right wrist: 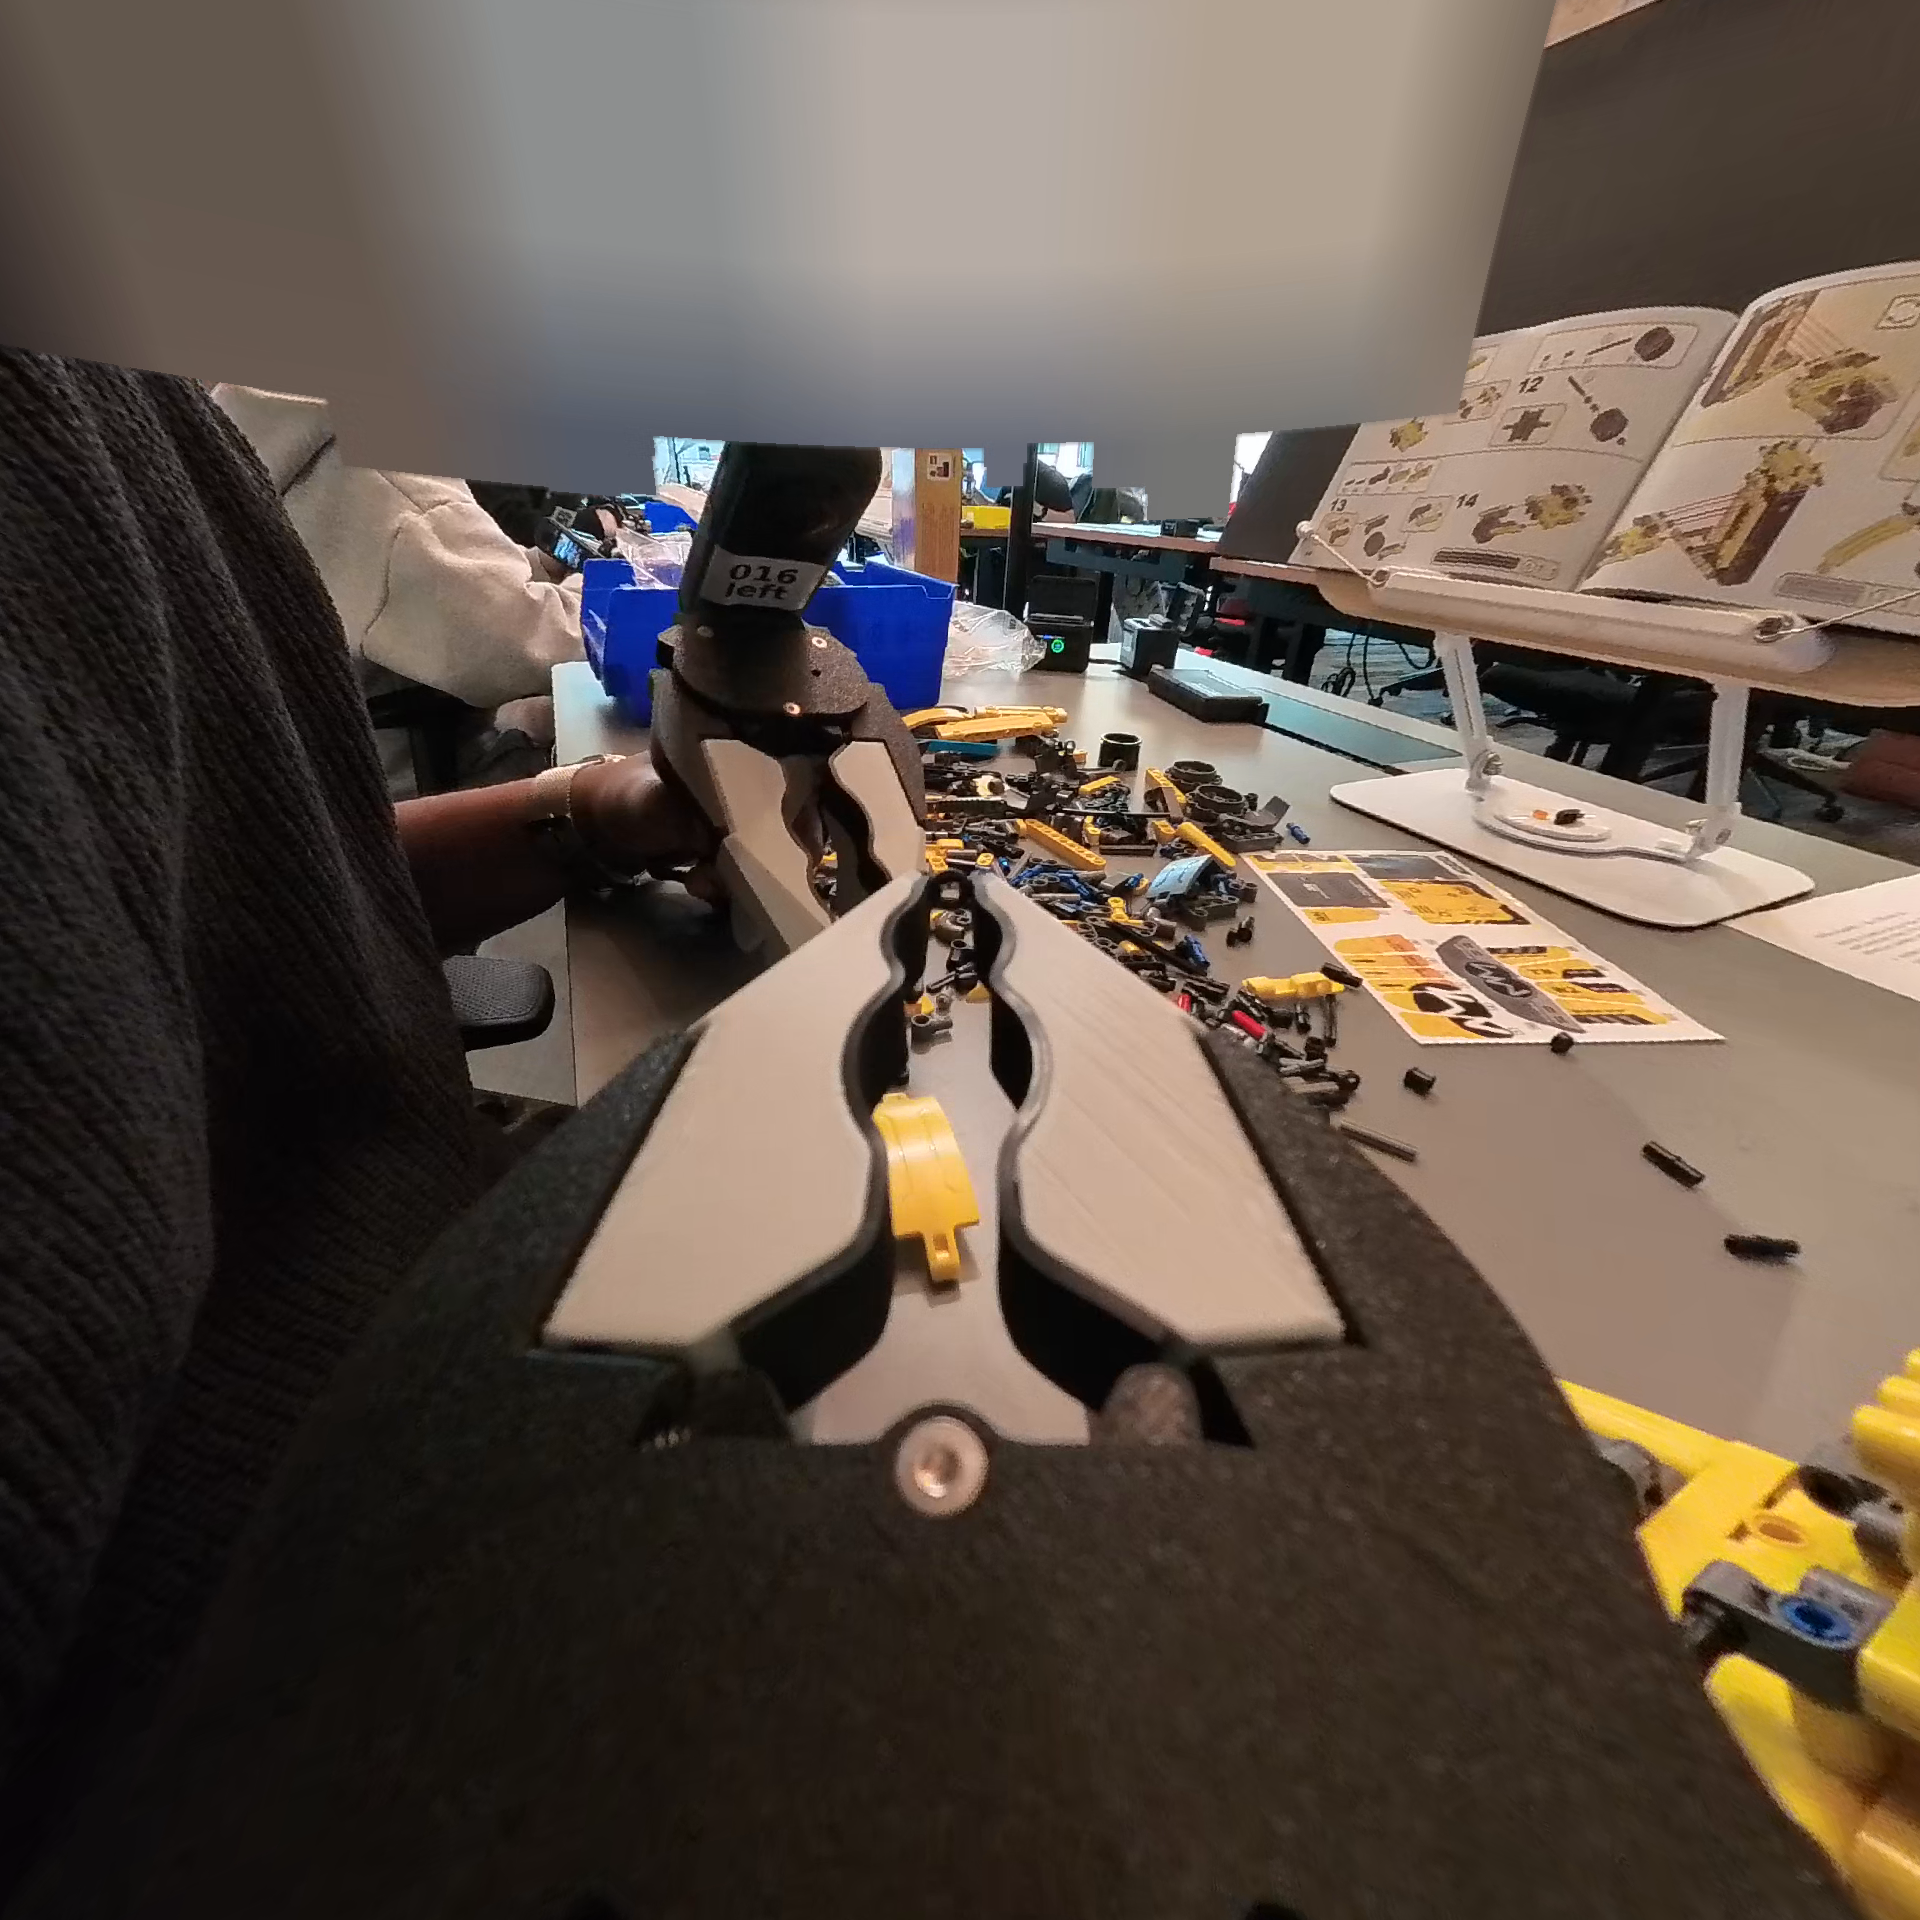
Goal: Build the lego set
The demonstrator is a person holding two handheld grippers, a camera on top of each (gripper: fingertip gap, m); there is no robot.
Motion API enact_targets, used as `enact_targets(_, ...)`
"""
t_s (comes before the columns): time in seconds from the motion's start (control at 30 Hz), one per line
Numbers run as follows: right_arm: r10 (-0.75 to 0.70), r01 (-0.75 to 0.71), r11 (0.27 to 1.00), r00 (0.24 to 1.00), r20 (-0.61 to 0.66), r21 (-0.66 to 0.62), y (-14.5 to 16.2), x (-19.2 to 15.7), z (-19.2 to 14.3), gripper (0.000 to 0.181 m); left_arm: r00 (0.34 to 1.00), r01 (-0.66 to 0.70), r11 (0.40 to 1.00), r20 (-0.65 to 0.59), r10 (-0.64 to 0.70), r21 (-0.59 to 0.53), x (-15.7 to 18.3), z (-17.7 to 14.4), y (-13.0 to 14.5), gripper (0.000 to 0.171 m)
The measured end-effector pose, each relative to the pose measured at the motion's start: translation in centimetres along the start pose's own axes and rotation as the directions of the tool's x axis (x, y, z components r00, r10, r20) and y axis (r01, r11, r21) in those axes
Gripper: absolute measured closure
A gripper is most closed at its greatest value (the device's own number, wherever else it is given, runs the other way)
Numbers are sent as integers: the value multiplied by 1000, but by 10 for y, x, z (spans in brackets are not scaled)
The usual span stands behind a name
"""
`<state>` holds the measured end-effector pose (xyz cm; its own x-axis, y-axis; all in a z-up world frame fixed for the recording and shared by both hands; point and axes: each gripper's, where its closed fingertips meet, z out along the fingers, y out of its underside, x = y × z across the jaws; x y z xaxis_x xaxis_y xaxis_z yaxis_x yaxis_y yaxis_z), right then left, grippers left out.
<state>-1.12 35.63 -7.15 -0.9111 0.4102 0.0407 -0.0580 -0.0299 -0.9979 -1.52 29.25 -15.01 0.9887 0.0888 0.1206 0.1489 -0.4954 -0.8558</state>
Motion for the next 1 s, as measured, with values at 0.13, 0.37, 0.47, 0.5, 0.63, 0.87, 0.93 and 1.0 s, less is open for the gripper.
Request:
enact_targets(0.13,-2,2,1000,1000,0,0,0,0,0,176,1000,-20,999,13,21,-43,0,4,5,150)
enact_targets(0.37,-2,2,1000,1000,0,-1,0,0,0,176,998,-39,994,39,43,-106,-2,11,13,150)
enact_targets(0.47,-2,2,1000,1000,1,0,0,0,0,176,998,-45,992,42,50,-120,-1,12,15,150)
enact_targets(0.5,-1,1,1000,1000,1,0,0,0,0,176,998,-45,991,42,51,-122,-1,12,15,150)
enact_targets(0.63,-1,1,1000,1000,3,1,0,-1,0,176,998,-42,992,36,47,-119,-1,12,15,151)
enact_targets(0.87,-6,6,1000,1000,3,12,-2,-1,-1,176,999,-27,997,27,29,-75,-2,8,9,151)
enact_targets(0.93,-18,18,1000,1000,-1,20,-3,-2,-2,176,999,-17,999,43,19,-44,-5,5,5,151)
enact_targets(1.0,-21,21,1000,1000,-2,20,-3,-2,-2,176,999,5,1000,35,-5,-18,-6,2,2,151)
